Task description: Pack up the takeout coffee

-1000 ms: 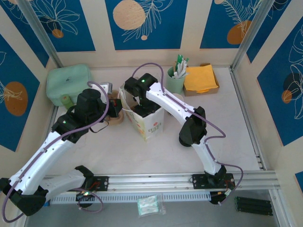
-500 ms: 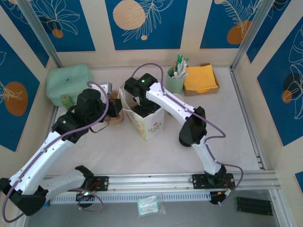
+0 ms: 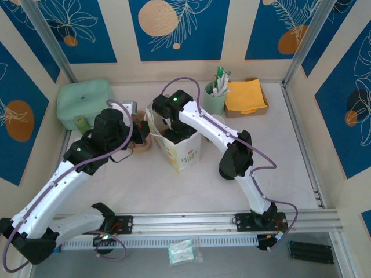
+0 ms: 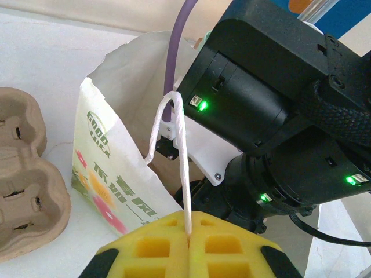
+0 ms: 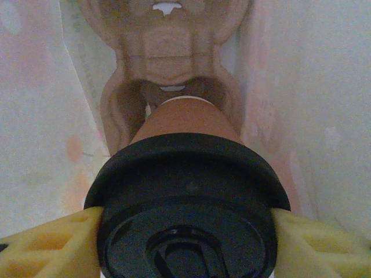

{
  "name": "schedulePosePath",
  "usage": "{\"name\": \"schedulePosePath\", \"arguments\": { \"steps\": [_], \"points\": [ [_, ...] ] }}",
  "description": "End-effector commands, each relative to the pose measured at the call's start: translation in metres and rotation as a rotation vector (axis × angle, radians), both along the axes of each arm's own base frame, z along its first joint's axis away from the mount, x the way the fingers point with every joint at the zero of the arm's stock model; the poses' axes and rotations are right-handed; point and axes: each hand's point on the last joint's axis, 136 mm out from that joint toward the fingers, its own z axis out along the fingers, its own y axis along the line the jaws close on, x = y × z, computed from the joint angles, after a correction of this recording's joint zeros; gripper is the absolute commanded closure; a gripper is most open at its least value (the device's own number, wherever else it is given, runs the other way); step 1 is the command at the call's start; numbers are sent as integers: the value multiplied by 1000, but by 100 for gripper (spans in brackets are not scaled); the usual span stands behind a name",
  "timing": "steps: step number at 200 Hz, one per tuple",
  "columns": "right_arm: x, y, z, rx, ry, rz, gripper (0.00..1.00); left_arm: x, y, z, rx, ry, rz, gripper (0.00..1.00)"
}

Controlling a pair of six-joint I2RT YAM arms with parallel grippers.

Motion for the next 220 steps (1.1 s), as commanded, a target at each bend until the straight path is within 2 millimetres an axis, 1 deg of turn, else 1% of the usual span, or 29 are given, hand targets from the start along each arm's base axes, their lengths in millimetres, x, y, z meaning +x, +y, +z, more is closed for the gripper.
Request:
{"name": "schedulePosePath", "arguments": {
  "steps": [1,70,92,123,220],
  "points": [
    [-21,-18,14,-32,71,5,37,2,4,3,-2,-9,18,100],
    [-22,-17,14,-29,72,7,38,2,4,3,-3,-12,18,100],
    [-24,-10,17,14,86,6,37,2,3,3,-5,-10,17,100],
    [-19,-10,18,20,73,-4,38,1,4,2,-5,-7,17,100],
    [-15,-4,18,55,57,-16,38,1,5,2,-6,-7,20,100]
  ]
}}
